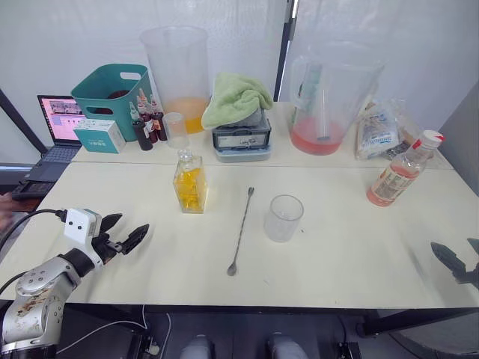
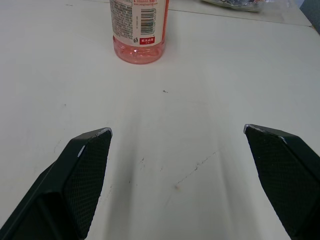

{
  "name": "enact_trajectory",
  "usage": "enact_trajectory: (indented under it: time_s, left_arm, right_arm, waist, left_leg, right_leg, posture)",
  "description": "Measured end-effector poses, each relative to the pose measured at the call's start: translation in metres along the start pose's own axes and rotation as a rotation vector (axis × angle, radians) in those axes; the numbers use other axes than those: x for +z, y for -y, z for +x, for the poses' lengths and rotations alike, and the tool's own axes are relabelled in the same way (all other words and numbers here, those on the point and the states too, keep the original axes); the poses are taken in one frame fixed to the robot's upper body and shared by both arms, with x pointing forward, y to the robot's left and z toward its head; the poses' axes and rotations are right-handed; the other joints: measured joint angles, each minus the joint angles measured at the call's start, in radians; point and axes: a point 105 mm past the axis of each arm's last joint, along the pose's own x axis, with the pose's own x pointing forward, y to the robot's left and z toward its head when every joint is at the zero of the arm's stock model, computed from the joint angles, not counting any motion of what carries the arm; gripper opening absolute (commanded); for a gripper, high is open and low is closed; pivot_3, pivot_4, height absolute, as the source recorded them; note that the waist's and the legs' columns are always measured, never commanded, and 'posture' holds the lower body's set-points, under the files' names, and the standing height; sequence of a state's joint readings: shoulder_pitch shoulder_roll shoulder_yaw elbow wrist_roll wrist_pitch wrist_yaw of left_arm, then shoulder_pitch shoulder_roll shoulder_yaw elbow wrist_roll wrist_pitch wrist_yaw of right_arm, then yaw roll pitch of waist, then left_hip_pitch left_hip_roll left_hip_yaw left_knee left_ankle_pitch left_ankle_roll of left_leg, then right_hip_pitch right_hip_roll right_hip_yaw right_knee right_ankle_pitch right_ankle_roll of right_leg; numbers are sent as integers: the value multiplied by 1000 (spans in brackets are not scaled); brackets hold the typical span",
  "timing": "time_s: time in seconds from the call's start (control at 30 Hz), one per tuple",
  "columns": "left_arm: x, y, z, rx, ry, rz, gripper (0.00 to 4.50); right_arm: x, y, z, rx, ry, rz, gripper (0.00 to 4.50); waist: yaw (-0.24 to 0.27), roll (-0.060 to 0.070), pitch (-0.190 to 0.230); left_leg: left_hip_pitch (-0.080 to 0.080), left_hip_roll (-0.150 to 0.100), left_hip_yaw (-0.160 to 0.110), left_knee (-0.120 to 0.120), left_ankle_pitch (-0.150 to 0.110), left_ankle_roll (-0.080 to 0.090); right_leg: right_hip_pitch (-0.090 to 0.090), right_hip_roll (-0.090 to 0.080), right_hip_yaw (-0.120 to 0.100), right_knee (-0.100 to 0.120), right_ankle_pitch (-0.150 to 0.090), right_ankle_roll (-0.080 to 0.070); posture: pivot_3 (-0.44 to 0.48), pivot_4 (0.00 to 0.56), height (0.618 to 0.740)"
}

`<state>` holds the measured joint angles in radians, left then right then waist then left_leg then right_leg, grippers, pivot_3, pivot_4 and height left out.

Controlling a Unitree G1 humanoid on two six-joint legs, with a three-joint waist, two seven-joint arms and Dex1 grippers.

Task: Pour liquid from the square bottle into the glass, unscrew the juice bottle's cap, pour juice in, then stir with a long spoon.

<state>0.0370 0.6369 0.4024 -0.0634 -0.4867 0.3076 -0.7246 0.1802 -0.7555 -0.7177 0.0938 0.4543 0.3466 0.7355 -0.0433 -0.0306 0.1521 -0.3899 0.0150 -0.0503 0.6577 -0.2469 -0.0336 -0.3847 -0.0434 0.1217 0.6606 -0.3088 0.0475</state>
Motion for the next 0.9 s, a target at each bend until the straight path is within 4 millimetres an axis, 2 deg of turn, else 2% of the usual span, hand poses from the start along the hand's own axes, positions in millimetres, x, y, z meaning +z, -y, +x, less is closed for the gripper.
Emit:
enact_trajectory:
  time_s: [0.07,0.23,0.3,0.5,0.6,0.77,0.9]
  left_arm:
    - [-1,0,-3,21,2,-8,4489]
    - [-26,29,-8,113,-3,-169,4489]
    - [-24,32,-12,209,28,-210,4489]
    - [-12,51,-3,347,110,-300,4489]
    - [-8,64,7,349,111,-311,4489]
    - [1,75,18,341,112,-269,4489]
    - [25,86,40,295,161,-226,4489]
  right_arm:
    - [3,-3,3,13,8,5,4500]
    - [36,-45,21,229,108,34,4500]
    - [48,-61,25,357,103,43,4500]
    - [84,-116,28,741,99,-14,4500]
    - [91,-139,23,899,72,-77,4500]
    - [85,-156,20,1046,12,-121,4500]
    - [88,-168,18,1133,7,-200,4500]
  waist:
    - [-1,0,0]
    - [-12,0,1]
    - [-6,0,1]
    - [12,-1,2]
    - [21,-1,2]
    - [32,-2,2]
    - [31,-2,3]
  left_leg:
    - [0,0,0,0,0,0]
    - [0,1,0,2,-1,2]
    - [0,1,0,2,-1,2]
    - [1,-1,0,3,0,3]
    - [1,-1,-1,3,0,3]
    - [1,-2,-1,3,0,3]
    - [1,-2,-2,4,1,3]
  right_leg:
    - [0,0,0,0,0,0]
    - [1,0,1,0,1,2]
    - [1,-1,2,0,2,2]
    - [5,-1,1,-3,3,4]
    - [6,0,-1,-4,3,4]
    - [6,-1,-1,-5,3,4]
    - [8,0,-1,-6,5,4]
  posture:
    - [0,150,740]
    - [0,150,740]
    - [0,150,740]
    - [0,150,740]
    - [0,150,740]
    - [0,150,740]
    - [0,150,740]
